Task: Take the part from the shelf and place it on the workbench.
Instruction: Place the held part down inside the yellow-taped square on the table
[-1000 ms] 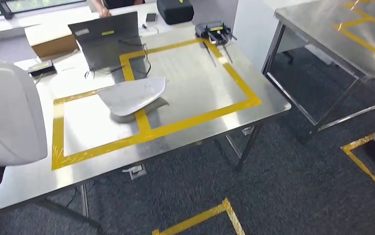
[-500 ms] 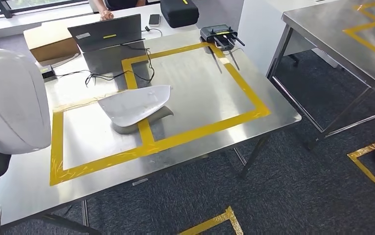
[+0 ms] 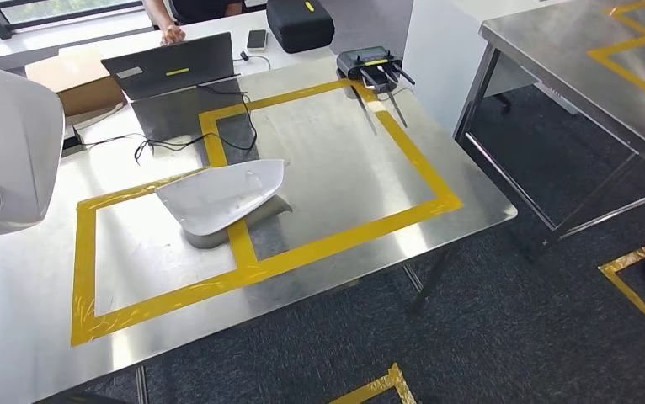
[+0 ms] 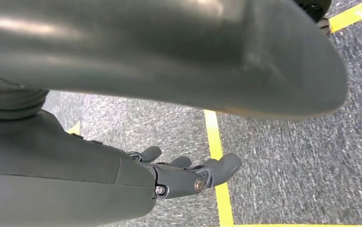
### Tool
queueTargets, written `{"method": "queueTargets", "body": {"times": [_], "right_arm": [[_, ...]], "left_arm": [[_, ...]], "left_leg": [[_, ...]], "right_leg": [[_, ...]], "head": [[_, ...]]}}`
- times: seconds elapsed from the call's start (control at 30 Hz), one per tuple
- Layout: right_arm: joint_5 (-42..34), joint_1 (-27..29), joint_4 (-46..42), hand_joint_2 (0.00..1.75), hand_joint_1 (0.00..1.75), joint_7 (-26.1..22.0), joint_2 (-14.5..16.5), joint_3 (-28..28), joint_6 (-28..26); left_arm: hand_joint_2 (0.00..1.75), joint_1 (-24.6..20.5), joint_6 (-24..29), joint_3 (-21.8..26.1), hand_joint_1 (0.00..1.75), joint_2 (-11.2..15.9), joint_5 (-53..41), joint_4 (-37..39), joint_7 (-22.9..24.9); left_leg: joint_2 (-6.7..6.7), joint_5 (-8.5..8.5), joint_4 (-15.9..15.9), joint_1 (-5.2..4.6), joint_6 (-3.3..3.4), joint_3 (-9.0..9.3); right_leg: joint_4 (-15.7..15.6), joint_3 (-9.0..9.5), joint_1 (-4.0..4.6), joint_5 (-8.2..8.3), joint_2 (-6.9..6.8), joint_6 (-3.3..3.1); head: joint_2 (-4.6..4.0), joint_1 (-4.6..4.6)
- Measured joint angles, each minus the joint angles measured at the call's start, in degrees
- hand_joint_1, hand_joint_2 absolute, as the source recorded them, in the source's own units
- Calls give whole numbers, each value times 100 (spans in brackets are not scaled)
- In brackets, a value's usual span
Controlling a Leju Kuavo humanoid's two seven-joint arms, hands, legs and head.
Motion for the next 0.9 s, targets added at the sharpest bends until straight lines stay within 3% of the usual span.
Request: {"method": "queueTargets", "body": {"times": [0.13,0.37,0.53,0.9], "right_arm": [[53,12,0,0,0,7,-19,0,0],[110,26,0,0,0,211,-26,0,7],[109,47,0,0,0,323,-36,0,7],[256,58,0,0,0,126,-84,0,7]], "left_arm": [[175,-479,472,-246,175,-59,-625,842,-256],[175,-648,1663,-638,175,-326,-1518,1656,-465],[175,-652,2079,-818,175,-496,-1812,1885,-545],[175,-615,2647,-1366,175,-975,-2741,2069,-1040]], "left_leg": [[-10,70,-32,5,13,17],[0,56,-31,-4,91,19],[-3,57,-27,-18,121,18],[-6,65,-28,-8,120,20]], "right_leg": [[-31,10,20,19,2,-82],[-118,52,16,46,3,-8],[-128,59,-3,44,0,108],[-122,58,-8,48,-6,121]], "head": [[0,3],[0,3],[0,3],[0,1]]}}
